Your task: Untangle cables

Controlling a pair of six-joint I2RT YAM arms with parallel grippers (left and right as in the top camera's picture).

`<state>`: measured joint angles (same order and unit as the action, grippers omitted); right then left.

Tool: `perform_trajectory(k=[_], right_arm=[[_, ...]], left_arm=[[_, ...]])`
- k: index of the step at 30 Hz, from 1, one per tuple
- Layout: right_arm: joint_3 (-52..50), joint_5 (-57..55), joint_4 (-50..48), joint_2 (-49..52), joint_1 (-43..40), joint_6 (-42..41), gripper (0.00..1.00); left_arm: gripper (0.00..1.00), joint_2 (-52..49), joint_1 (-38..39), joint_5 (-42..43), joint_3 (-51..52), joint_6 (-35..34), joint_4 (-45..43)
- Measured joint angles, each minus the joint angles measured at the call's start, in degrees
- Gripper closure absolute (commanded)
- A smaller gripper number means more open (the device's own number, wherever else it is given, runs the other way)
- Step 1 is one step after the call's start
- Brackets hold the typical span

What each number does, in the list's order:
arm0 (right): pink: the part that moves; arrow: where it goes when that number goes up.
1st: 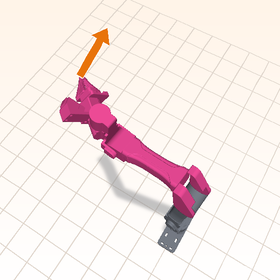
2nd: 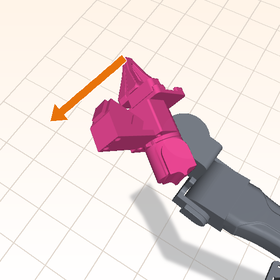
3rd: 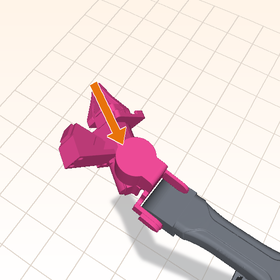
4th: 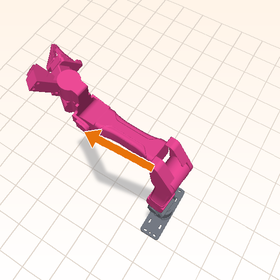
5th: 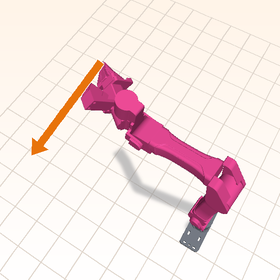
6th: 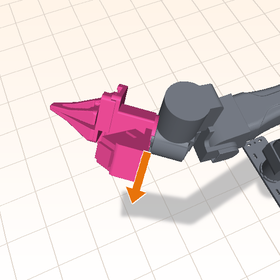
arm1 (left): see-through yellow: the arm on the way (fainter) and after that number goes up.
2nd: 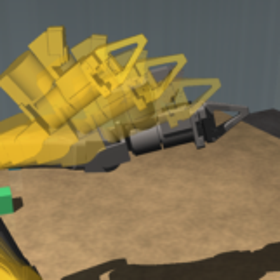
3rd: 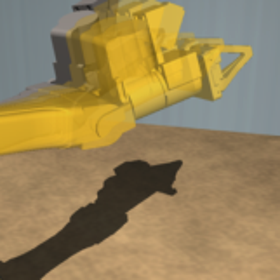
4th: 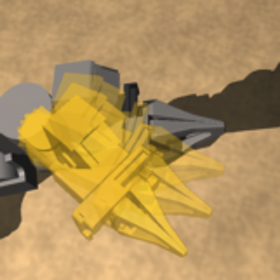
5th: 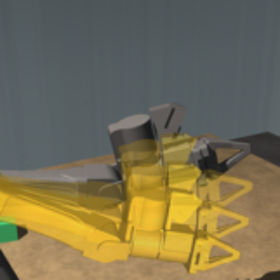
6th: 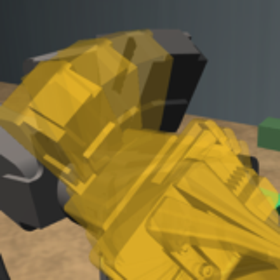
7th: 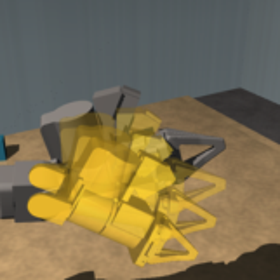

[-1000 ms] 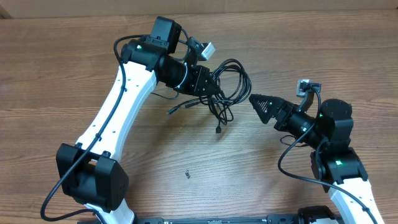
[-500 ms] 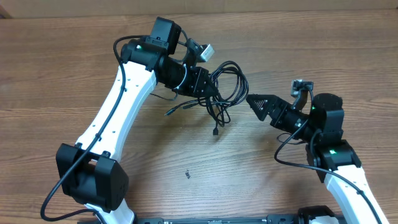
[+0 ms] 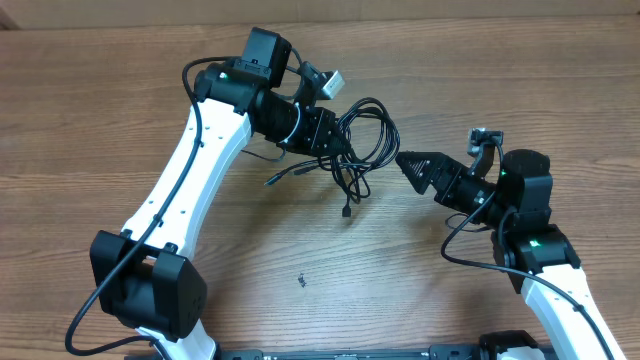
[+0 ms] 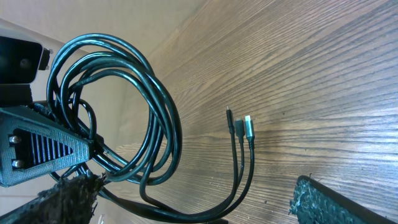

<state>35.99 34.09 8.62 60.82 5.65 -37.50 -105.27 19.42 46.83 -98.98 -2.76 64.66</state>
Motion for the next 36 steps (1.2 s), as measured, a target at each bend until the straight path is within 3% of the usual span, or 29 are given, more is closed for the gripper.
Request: perform_trajectory(k=[25,36], right_arm=[[0.00,0.02,-0.02,0.00,0.00,0.00,0.00],[0.00,0.02,0.00,0.00,0.02,-0.02,0.00]], left_arm=[[0.96,0.00,0.00,-0.02,0.00,0.02,0.57],[0.96,0.00,0.00,-0.20,0.00,5.55,4.59]])
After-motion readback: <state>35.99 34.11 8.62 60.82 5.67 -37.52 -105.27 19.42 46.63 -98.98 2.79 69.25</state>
